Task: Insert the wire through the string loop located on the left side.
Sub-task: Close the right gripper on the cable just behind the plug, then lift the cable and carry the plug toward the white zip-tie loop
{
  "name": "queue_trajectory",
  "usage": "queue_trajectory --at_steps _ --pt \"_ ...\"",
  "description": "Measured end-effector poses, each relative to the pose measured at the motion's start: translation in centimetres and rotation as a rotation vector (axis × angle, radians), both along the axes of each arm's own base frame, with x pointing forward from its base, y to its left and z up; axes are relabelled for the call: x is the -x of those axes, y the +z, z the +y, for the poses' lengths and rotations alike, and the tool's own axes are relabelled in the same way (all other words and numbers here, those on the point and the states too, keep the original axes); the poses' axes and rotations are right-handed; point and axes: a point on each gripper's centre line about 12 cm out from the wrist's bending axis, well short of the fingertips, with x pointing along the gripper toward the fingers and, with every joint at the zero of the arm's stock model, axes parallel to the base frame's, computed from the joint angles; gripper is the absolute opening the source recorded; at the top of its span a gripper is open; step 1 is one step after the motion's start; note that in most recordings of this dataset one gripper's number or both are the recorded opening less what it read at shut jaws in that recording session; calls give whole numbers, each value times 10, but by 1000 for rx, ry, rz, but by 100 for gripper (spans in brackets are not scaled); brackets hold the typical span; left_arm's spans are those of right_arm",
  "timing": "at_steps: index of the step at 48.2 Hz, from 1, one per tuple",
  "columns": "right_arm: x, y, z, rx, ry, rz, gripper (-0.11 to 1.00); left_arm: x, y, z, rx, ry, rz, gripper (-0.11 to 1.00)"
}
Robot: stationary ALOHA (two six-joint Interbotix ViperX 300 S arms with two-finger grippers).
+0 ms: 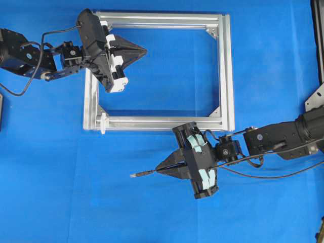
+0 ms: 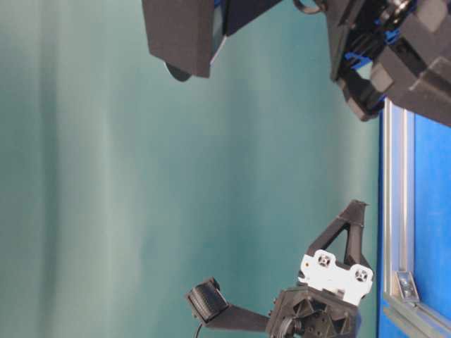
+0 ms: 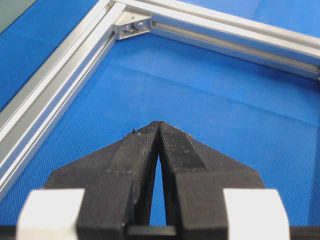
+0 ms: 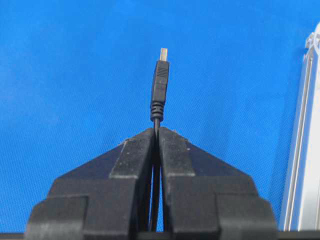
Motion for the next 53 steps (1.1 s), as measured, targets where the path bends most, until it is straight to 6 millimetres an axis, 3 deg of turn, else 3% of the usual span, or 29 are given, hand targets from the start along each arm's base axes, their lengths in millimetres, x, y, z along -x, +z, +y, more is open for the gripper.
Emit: queue_trajectory --at_steps 42,53 --pt "0 0 1 0 2 1 1 0 1 -1 -1 -3 -1 0" --pt "-4 0 -16 0 -41 0 1 0 1 -1 -1 -3 -1 0"
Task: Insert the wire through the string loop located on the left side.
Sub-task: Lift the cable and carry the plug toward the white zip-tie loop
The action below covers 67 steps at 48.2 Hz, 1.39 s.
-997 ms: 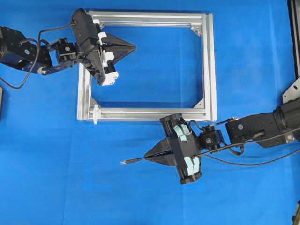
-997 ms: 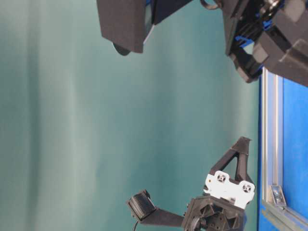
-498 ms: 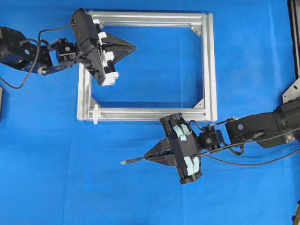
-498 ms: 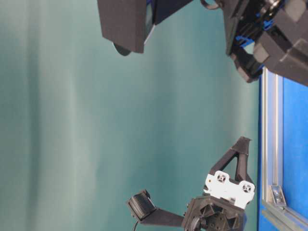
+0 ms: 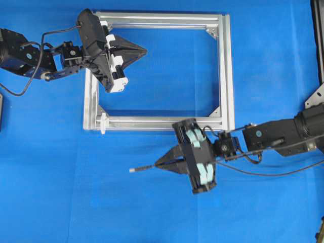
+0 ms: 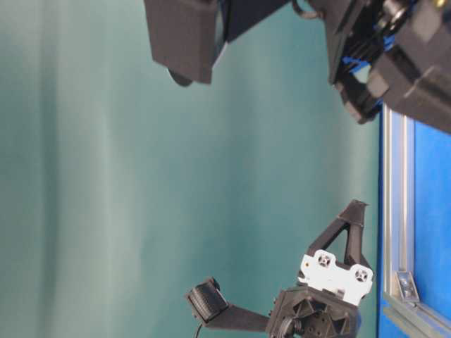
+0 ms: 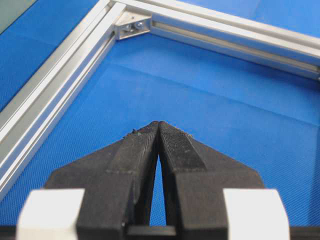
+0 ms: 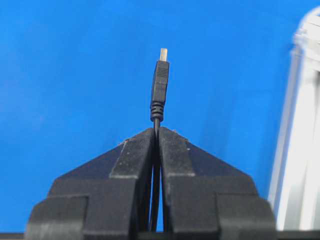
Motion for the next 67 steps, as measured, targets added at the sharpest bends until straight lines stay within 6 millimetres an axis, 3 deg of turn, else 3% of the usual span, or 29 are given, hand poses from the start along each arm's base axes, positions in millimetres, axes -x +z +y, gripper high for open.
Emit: queue_trajectory --at_steps 13,26,52,67 --pt "-7 -1 -44 0 -112 2 1 0 -1 -1 0 -2 1 0" --pt "-9 -1 -68 0 -172 3 1 0 0 -1 0 -3 0 0" --pt "-10 1 -72 -1 -179 -6 1 0 0 -1 0 -2 0 0" --pt "-26 9 -70 -5 -178 -44 1 0 -1 -1 0 -3 1 0"
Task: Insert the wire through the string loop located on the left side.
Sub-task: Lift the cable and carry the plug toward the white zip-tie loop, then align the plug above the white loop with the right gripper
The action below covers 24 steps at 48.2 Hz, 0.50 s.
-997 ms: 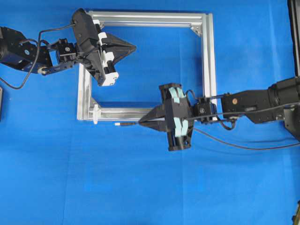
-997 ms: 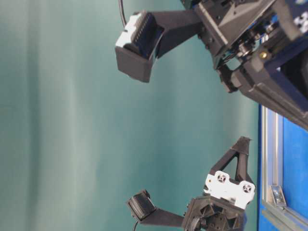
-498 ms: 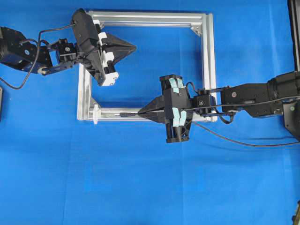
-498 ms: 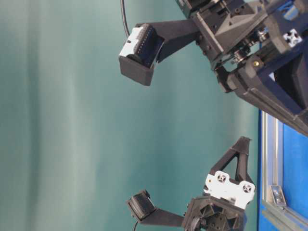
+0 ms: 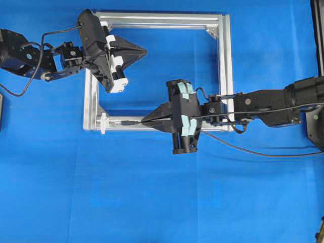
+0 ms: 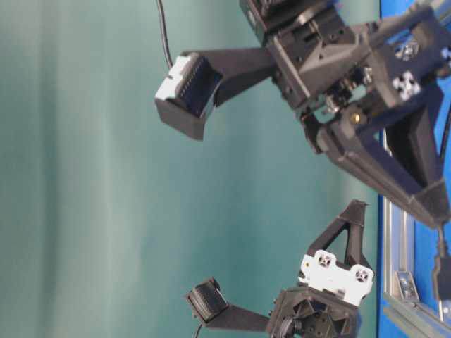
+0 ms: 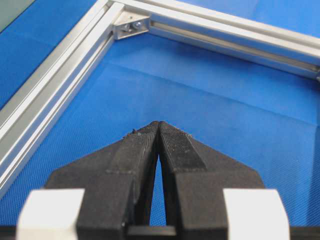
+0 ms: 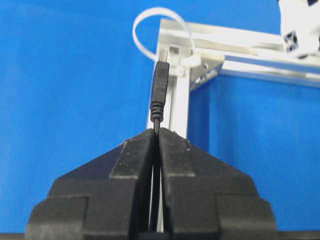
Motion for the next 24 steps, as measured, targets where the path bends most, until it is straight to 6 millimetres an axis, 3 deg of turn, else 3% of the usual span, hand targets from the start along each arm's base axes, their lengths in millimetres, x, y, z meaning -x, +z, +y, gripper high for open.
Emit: queue_trajectory --at_steps 24 --pt "-6 -3 0 -1 -1 3 1 0 0 0 0 0 0 0"
